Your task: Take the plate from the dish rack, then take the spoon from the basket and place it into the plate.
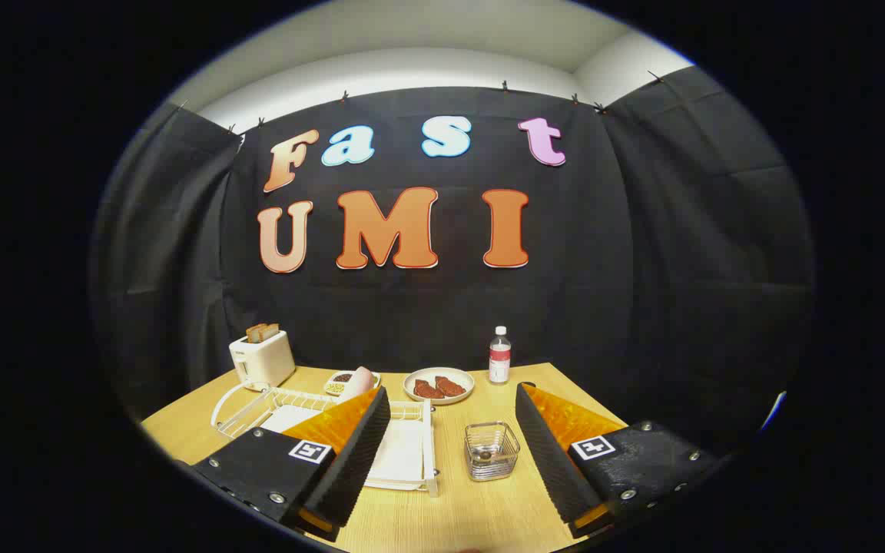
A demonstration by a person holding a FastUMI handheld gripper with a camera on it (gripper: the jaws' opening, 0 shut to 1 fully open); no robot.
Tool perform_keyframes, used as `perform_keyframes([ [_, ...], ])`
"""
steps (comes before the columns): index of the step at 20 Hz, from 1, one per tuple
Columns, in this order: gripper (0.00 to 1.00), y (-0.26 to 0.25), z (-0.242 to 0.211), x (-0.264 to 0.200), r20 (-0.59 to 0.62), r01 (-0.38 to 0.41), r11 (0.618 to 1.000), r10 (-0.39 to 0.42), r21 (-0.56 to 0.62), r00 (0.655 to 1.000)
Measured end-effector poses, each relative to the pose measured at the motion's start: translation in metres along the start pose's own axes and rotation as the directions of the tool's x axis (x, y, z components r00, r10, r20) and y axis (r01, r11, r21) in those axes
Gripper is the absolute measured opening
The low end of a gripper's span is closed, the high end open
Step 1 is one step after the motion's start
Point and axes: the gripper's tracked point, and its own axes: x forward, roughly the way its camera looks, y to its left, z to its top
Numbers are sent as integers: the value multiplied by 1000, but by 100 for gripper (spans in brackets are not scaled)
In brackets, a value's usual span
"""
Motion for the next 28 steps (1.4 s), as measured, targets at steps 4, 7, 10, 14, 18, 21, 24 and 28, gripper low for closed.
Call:
perform_keyframes([
  [4, 97, 4, -19, -18, -30, -14, 1000, 14, 15, 999],
  [7, 97, 10, -19, -25, -10, -26, 999, 26, -30, 1000],
  [10, 98, 11, -17, -24, 10, -32, 999, 32, -34, 999],
  [14, 98, 6, -20, -24, 1, -21, 1000, 21, -20, 1000],
  [18, 98, 2, -21, -23, 2, -18, 1000, 18, -20, 1000],
  [21, 98, 3, -16, -19, 13, -19, 1000, 19, -8, 1000],
  [24, 98, 5, -17, -9, -3, -15, 1000, 15, -12, 1000],
  [28, 98, 29, -18, 11, -69, -65, 996, 69, 61, 995],
])
